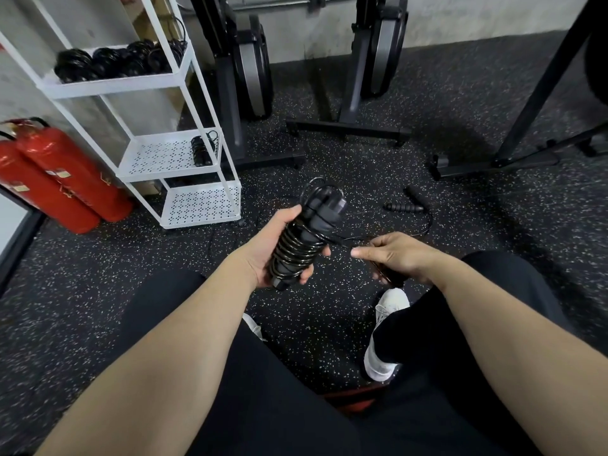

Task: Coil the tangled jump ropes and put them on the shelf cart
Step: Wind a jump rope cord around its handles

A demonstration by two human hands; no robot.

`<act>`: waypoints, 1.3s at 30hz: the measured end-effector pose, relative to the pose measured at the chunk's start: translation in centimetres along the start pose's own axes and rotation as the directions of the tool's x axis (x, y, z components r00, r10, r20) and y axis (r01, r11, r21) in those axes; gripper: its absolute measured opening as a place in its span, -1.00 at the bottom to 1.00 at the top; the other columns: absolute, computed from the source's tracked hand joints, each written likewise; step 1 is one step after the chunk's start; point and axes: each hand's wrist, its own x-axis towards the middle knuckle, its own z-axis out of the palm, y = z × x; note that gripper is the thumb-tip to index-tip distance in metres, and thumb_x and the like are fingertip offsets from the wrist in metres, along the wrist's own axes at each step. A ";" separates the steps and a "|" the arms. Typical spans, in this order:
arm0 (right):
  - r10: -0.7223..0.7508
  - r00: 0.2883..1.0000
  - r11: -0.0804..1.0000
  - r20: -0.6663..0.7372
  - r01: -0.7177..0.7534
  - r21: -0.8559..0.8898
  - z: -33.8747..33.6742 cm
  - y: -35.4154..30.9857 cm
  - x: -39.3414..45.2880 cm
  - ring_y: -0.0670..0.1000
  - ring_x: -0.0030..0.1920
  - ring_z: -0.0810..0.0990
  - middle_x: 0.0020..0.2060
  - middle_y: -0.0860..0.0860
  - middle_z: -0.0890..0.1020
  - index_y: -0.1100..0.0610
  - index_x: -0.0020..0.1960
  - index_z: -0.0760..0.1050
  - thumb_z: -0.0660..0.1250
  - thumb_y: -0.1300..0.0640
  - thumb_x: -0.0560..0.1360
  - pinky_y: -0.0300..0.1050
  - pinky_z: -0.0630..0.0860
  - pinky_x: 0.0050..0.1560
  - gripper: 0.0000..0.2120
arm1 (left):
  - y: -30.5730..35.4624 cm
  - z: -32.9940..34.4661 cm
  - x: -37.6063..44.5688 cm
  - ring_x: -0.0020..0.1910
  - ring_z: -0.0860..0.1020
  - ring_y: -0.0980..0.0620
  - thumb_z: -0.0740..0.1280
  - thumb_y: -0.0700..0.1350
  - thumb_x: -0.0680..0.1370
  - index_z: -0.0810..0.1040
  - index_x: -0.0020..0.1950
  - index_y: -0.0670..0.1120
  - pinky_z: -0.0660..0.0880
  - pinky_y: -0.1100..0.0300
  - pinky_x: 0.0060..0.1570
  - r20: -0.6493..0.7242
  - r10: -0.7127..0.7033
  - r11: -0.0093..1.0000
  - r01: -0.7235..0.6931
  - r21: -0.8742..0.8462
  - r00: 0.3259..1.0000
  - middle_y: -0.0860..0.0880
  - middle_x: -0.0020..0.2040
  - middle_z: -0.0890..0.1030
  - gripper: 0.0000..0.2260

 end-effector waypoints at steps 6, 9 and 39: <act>-0.007 0.997 0.998 -0.083 0.001 -0.069 0.1 -0.1 0.3 0.01 -0.47 0.53 -0.42 0.09 0.62 0.16 -0.20 0.63 0.58 -0.23 0.19 -0.17 0.44 -0.41 -0.53 | -0.1 1.0 0.2 -0.44 0.62 -0.05 0.09 0.32 0.48 0.55 0.20 -0.12 0.62 0.13 -0.37 0.024 -0.162 0.979 0.157 0.128 0.987 -0.12 -0.16 0.71 -0.40; -0.017 0.997 1.000 -0.079 0.015 -0.015 0.0 -0.2 0.3 0.07 -0.35 0.65 -0.28 0.16 0.72 0.17 -0.11 0.66 0.62 -0.04 0.29 -0.20 0.50 -0.35 -0.66 | -0.3 0.9 0.3 -0.27 0.69 -0.06 0.17 0.21 0.57 0.54 0.23 -0.14 0.65 0.05 -0.10 0.026 -0.207 0.956 0.196 0.217 0.978 -0.12 -0.12 0.73 -0.52; -0.364 0.894 0.836 -0.262 0.189 -0.515 3.2 -1.1 0.8 -0.11 -0.39 0.45 -0.28 -0.10 0.58 -0.17 -0.05 0.51 0.35 0.20 0.42 -0.14 0.32 -0.31 -0.74 | -3.1 2.5 4.3 0.10 0.60 -0.01 0.46 0.29 0.43 0.29 0.50 0.13 0.56 -0.01 0.21 -0.296 -0.161 0.150 0.320 0.935 0.941 0.05 0.17 0.61 -0.28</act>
